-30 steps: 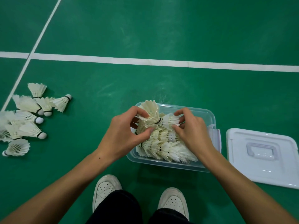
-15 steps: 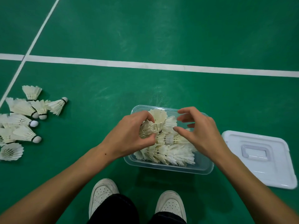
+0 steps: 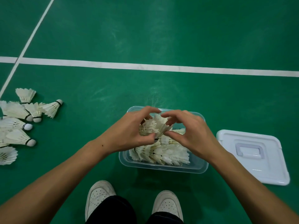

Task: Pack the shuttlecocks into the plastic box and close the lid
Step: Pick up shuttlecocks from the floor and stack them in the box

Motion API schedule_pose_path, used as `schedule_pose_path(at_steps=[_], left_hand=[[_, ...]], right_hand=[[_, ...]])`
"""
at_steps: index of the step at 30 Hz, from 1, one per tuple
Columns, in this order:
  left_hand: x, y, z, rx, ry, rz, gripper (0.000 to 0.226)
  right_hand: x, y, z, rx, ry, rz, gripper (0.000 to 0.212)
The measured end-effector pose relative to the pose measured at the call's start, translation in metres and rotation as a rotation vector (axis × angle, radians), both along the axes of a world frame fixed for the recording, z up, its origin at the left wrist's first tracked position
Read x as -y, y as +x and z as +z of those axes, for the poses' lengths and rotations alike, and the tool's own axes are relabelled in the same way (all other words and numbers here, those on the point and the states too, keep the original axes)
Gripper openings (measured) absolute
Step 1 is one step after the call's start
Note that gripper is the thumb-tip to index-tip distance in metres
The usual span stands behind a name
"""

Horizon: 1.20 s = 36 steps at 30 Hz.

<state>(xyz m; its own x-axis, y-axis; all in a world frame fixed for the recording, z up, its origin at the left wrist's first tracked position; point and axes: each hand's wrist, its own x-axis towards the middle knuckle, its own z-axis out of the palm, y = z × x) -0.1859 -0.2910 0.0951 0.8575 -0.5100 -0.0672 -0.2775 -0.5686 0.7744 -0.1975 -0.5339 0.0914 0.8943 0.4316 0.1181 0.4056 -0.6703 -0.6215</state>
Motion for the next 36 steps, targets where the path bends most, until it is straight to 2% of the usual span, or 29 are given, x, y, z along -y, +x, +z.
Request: schedule_pose_path(at_steps=[3,7,11,15,20,23,27,32,34,36], left_hand=[[-0.002,-0.002,-0.003,-0.040,-0.064,0.072,0.074],[-0.008,-0.003,-0.011,-0.048,-0.066,0.140,0.073],[-0.011,-0.006,-0.016,-0.053,-0.077,0.199,0.072],[-0.009,-0.009,-0.020,-0.047,-0.088,0.249,0.071],[-0.005,-0.012,-0.022,-0.008,-0.086,0.248,0.066],[-0.004,-0.012,-0.024,0.036,-0.067,0.214,0.061],[-0.001,-0.011,-0.026,-0.006,-0.066,0.249,0.077],[0.007,-0.011,-0.025,-0.028,-0.083,0.241,0.077],[0.010,-0.010,-0.024,-0.012,-0.088,0.230,0.073],[0.016,-0.007,-0.023,0.024,-0.085,0.203,0.065]], right_hand=[[0.010,-0.007,-0.002,0.007,-0.017,-0.105,0.051],[0.032,-0.019,-0.002,0.018,0.002,-0.316,0.052],[0.047,-0.026,-0.008,0.021,-0.081,-0.433,0.049],[0.039,-0.023,-0.022,0.029,-0.156,-0.410,0.045],[0.018,-0.010,-0.040,-0.046,-0.133,-0.370,0.045],[0.005,-0.004,-0.046,-0.135,-0.115,-0.344,0.047],[-0.007,0.006,-0.049,-0.280,-0.035,-0.371,0.045],[0.001,0.010,-0.029,-0.445,-0.100,-0.314,0.049],[0.012,0.005,-0.015,-0.397,-0.154,-0.316,0.051],[0.018,-0.005,0.001,-0.314,-0.083,-0.361,0.040]])
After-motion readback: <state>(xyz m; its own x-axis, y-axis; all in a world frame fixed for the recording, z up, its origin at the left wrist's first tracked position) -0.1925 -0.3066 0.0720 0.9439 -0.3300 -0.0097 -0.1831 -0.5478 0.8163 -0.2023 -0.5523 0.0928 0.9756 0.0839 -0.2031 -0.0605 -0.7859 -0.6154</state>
